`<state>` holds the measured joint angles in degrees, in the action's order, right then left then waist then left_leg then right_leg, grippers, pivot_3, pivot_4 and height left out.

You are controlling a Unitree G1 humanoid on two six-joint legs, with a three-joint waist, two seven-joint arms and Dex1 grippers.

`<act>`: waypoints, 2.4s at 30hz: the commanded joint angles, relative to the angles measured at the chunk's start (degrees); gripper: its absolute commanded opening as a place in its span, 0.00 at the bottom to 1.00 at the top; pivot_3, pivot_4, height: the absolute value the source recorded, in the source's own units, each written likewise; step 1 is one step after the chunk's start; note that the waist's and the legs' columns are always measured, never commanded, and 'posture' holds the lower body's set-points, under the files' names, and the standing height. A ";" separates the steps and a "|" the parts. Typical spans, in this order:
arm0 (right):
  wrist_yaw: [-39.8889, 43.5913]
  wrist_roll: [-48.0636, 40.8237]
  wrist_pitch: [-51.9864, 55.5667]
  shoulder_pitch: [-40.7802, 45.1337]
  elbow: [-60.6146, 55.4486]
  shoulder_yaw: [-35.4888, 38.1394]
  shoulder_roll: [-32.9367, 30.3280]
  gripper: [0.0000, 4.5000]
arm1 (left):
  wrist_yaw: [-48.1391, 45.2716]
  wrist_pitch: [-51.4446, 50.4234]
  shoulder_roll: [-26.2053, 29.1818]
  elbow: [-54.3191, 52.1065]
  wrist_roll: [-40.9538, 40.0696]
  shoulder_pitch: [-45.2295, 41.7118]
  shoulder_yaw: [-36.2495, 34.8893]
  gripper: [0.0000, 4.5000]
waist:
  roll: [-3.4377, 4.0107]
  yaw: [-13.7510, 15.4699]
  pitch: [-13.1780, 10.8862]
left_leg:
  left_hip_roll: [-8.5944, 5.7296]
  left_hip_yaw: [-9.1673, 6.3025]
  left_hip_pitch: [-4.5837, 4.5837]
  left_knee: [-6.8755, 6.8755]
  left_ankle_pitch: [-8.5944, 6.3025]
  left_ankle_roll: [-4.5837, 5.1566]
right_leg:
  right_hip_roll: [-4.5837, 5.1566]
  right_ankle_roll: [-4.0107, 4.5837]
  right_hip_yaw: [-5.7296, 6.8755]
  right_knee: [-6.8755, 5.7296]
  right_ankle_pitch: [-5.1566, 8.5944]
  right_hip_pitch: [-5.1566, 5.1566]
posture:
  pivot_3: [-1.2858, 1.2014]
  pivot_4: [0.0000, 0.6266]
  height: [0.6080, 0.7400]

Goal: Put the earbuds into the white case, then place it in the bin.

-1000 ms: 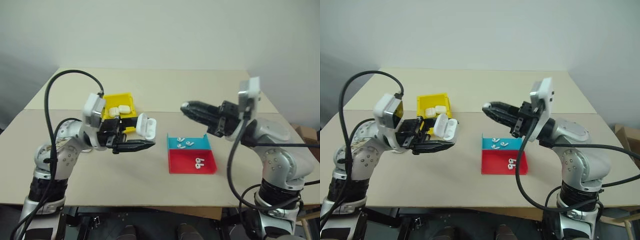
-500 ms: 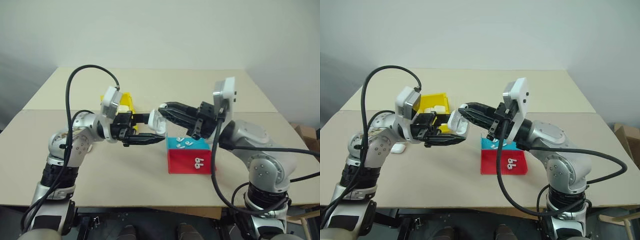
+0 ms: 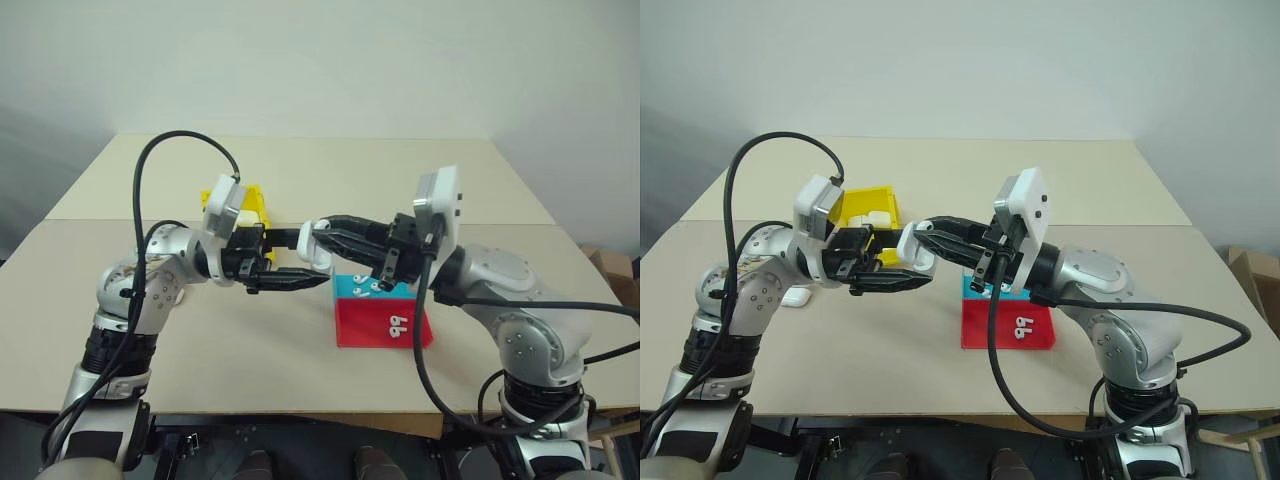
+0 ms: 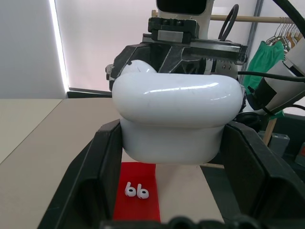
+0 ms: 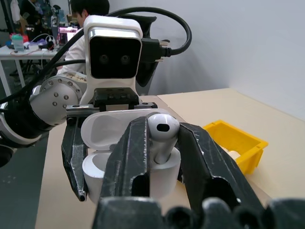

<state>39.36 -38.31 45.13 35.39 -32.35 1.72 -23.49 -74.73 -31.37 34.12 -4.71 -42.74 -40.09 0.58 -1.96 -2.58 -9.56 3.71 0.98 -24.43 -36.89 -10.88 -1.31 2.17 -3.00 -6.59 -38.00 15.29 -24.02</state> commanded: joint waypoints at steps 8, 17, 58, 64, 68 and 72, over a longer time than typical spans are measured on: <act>4.40 -1.75 -4.22 2.63 3.37 1.80 -4.64 0.82 | 0.62 1.73 -0.51 -0.72 0.31 -1.02 -2.20 0.62 | 0.00 -0.05 0.00 | 0.00 0.00 0.01 0.00 0.00 0.00 | 0.00 0.00 -0.01 -0.01 0.00 0.00 | 0.52 0.24 1.00; 22.01 17.91 -18.80 11.43 27.19 -10.23 -22.55 0.82 | 0.15 1.11 3.78 -3.16 -0.33 2.60 -5.63 0.62 | 0.02 -0.11 -0.03 | -0.01 0.11 0.02 0.00 0.00 0.01 | 0.04 0.00 -0.07 0.08 0.00 -0.02 | 0.52 0.24 1.00; 31.84 60.07 -74.31 36.72 97.62 -31.54 -3.11 0.45 | 9.29 -0.93 9.10 -16.12 -5.91 13.23 -12.53 0.62 | 0.04 -1.55 -0.12 | 0.02 0.07 0.16 0.07 0.02 -0.03 | 0.02 0.09 -0.05 -0.08 -0.05 0.02 | 0.52 0.24 1.00; 32.85 60.28 -74.07 36.70 97.57 -31.40 -2.97 0.45 | 9.08 -0.72 9.10 -15.93 -5.72 13.46 -12.44 0.62 | 0.04 -1.51 -0.12 | 0.02 0.07 0.16 0.07 0.02 -0.03 | 0.02 0.09 -0.04 -0.08 -0.05 0.03 | 0.52 0.24 1.00; 32.34 61.03 -74.42 36.53 97.87 -31.54 -3.25 0.45 | 9.05 -0.70 9.11 -15.90 -5.69 13.46 -12.44 0.62 | 0.04 -1.50 -0.12 | 0.01 0.06 0.16 0.06 0.02 -0.03 | 0.02 0.09 -0.04 -0.07 -0.05 0.04 | 0.52 0.24 1.00; 32.72 61.14 -74.30 36.30 97.90 -31.41 -3.24 0.41 | 9.04 -0.69 9.13 -15.93 -5.65 13.47 -12.42 0.62 | 0.04 -1.49 -0.12 | 0.01 0.06 0.16 0.06 0.02 -0.04 | 0.02 0.09 -0.03 -0.08 -0.05 0.05 | 0.52 0.24 1.00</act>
<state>71.91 22.30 -28.43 71.42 65.42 -30.38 -26.31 -65.74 -32.78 42.61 -19.34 -47.38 -26.48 -10.33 -1.92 -4.07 -9.68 3.72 1.04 -24.27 -36.83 -10.86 -1.35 2.19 -2.90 -6.61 -38.07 15.24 -23.97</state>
